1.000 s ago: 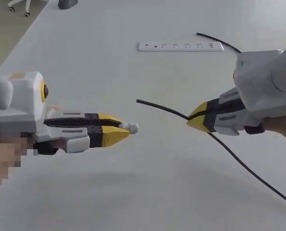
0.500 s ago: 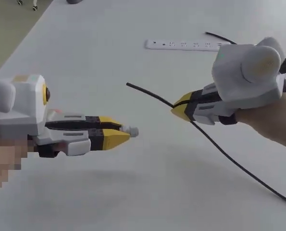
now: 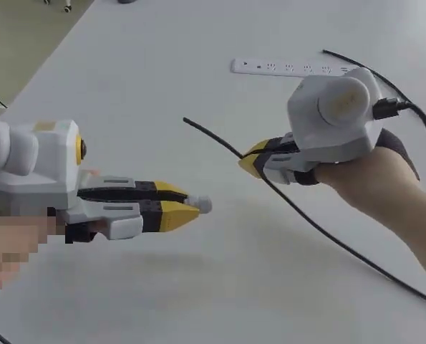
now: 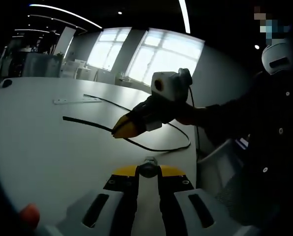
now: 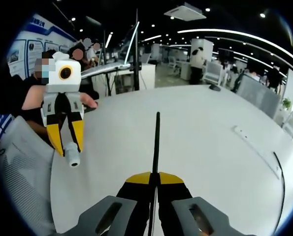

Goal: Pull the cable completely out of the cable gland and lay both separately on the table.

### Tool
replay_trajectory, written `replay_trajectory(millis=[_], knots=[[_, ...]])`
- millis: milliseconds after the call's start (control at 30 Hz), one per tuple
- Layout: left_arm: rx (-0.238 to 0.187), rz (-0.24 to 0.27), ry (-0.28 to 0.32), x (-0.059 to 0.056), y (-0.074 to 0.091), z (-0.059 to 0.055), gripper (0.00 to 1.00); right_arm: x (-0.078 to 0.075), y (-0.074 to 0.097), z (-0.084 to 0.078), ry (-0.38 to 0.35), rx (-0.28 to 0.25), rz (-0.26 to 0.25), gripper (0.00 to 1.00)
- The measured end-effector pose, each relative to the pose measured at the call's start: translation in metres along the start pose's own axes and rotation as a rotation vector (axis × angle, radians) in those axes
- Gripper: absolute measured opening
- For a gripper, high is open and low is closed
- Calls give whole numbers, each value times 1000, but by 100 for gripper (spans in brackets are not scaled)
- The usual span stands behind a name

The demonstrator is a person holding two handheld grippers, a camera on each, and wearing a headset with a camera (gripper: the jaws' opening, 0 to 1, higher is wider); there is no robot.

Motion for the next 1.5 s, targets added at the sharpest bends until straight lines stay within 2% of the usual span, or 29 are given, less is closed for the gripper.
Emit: replay_trajectory(millis=[100,167,200,500,867,1233,1333,1500], knots=[[0,8,-1,2,1,-3,15,1,-10,-3,-14,5,-1,0],[8,14,-2,4,1,-6,15,4,-16,-2,-29,-16,12,0],[3,16,-3,4,1,-6,15,2,-20,-3,-49,-12,-8,0],[-5,20,10,6,-1,-11,15,3,-44,-17,-86,19,-25,0],[2,27,26,9,2,-21,15,2,-56,-28,-101,50,-26,0],[10,37,23,14,0,-27,15,1,-60,-35,-109,75,-20,0],[23,36,23,15,-1,-30,15,1,-62,-37,-107,84,-18,0],[21,37,31,18,-2,-33,15,2,-64,-39,-85,94,-15,0]])
Point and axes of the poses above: the centre of the closed fingertips' face, and the gripper's own axes: y roughly backward along the fingers, x roughly to its left, z roughly out of its top, the point moved 3 cm from there along y, roughly backward along the fingers, and after that the axes turned 11 degrees about -x, right-handed, at the moved point
